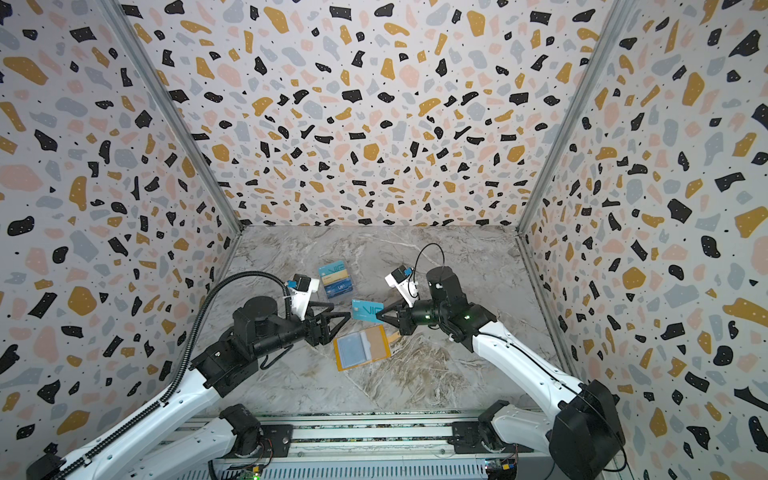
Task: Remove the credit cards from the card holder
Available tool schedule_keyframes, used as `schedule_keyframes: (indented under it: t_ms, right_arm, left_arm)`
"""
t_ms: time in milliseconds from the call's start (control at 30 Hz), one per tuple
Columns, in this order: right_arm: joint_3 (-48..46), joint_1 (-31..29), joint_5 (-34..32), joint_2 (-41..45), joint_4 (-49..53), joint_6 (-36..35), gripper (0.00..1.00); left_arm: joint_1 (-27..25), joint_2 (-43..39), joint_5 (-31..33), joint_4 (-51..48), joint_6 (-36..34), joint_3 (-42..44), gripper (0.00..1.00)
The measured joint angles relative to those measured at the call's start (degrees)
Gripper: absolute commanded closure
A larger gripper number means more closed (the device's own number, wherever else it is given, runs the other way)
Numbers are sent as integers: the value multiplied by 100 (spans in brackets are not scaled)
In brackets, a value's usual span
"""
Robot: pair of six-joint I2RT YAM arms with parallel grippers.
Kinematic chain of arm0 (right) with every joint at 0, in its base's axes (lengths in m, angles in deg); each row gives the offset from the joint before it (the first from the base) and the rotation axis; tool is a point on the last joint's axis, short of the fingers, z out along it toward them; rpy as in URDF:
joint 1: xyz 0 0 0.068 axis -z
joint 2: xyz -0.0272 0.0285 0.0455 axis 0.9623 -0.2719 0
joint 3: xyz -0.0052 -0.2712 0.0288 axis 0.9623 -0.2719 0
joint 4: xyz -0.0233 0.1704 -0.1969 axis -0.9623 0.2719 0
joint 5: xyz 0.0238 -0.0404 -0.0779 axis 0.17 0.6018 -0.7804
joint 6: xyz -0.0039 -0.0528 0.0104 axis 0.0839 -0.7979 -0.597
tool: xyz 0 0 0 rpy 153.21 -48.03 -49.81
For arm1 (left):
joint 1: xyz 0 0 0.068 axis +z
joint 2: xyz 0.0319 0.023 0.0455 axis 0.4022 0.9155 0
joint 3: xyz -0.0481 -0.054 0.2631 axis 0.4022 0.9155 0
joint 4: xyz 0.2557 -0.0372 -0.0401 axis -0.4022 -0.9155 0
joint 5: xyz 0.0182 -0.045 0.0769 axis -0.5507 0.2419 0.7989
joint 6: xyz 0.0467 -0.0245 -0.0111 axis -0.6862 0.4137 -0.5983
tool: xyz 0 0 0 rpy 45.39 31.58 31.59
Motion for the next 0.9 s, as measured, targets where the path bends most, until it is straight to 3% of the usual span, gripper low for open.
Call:
schedule_keyframes:
  t_ms: [333,533,900]
  right_arm:
    - [400,-321,769,-184,1064,-1180,100]
    - [673,-540,1169,-529,1134,-1598,100]
    - [673,-601,1458,-664,1095,-1790,100]
  left_arm:
    - [0,610,-885,-1648,-1718,-1224,34]
    - [0,1019,-1421,-2247,-2439,-1434,50]
    - [0,1338,-2044,-2798,-3047,-1480,66]
